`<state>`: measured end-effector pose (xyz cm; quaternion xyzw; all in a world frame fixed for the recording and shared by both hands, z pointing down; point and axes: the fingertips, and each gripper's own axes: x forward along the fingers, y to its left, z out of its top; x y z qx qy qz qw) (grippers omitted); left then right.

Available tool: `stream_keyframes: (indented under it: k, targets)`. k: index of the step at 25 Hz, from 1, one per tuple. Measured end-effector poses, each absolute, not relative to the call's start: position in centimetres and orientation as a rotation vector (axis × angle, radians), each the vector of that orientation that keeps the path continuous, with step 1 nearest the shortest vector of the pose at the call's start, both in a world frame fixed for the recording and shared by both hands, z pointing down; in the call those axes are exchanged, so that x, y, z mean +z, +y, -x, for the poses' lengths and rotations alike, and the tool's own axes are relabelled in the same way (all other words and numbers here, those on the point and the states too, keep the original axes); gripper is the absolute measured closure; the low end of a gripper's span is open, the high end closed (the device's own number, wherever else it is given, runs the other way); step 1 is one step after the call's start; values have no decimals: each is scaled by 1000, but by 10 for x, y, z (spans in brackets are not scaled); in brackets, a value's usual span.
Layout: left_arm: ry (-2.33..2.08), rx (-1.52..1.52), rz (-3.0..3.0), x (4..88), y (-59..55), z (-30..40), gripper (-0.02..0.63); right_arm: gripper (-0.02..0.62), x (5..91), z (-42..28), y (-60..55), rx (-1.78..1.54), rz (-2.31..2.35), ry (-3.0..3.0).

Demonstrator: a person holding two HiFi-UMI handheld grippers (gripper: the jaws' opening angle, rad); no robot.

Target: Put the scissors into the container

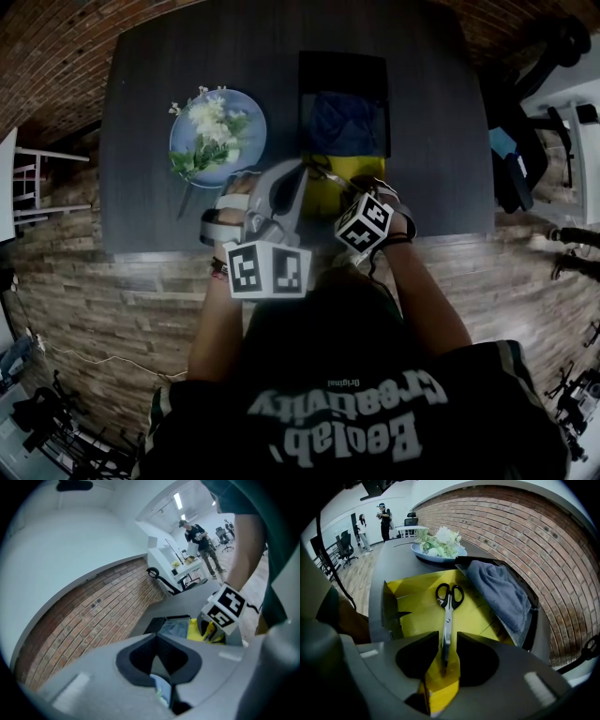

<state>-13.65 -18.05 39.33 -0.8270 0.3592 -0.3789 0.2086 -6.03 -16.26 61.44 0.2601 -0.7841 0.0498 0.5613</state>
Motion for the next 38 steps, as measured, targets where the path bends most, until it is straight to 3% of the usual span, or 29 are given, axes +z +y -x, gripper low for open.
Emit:
stream_keyframes:
  k: [38]
  targets:
    - [1058,-1018,2341,379,-180,132,604,463,557,69,-163,87,-677,-2030]
